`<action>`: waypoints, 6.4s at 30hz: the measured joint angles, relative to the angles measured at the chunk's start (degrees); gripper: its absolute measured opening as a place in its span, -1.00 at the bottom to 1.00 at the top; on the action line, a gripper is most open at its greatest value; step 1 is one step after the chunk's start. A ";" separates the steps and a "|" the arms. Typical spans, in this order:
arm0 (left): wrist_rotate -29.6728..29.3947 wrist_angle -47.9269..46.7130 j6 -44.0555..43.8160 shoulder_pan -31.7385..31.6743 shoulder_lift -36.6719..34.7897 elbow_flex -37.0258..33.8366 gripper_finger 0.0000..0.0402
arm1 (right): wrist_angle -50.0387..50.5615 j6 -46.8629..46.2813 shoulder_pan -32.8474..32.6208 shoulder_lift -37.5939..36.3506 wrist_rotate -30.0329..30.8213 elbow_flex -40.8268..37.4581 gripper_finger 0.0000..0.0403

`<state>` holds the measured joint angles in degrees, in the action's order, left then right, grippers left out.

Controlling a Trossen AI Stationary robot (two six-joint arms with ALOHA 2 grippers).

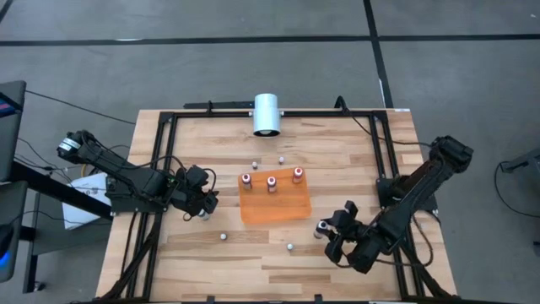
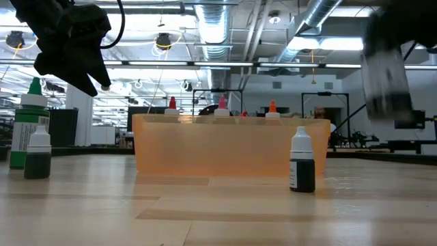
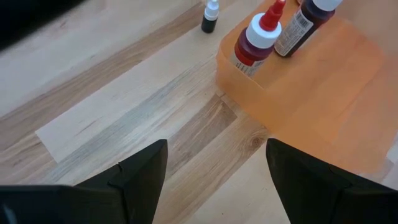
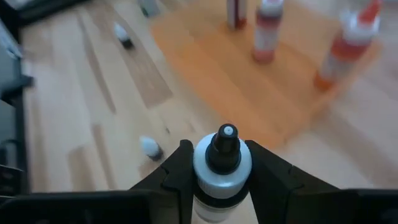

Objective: Pick & Place food coloring
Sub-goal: Put the large black food coloring bottle into the orange container, then put the large green food coloring bottle into the orange container

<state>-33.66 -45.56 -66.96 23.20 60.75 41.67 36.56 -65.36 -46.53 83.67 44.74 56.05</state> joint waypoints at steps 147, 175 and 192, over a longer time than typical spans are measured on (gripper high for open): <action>1.78 0.14 11.33 0.00 -0.09 5.51 0.32 | 52.78 -47.85 -5.50 -7.16 21.52 3.98 0.09; -12.59 -6.62 10.27 -5.11 -13.70 12.94 0.32 | 20.96 4.83 -0.59 -43.69 24.21 -11.89 0.10; -13.33 -3.32 10.84 -4.87 -15.96 12.94 0.32 | -32.49 39.54 23.88 -46.98 -4.52 -32.66 0.10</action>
<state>-47.00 -48.88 -56.12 18.33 44.79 54.61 4.07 -25.82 -22.65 36.70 40.21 23.40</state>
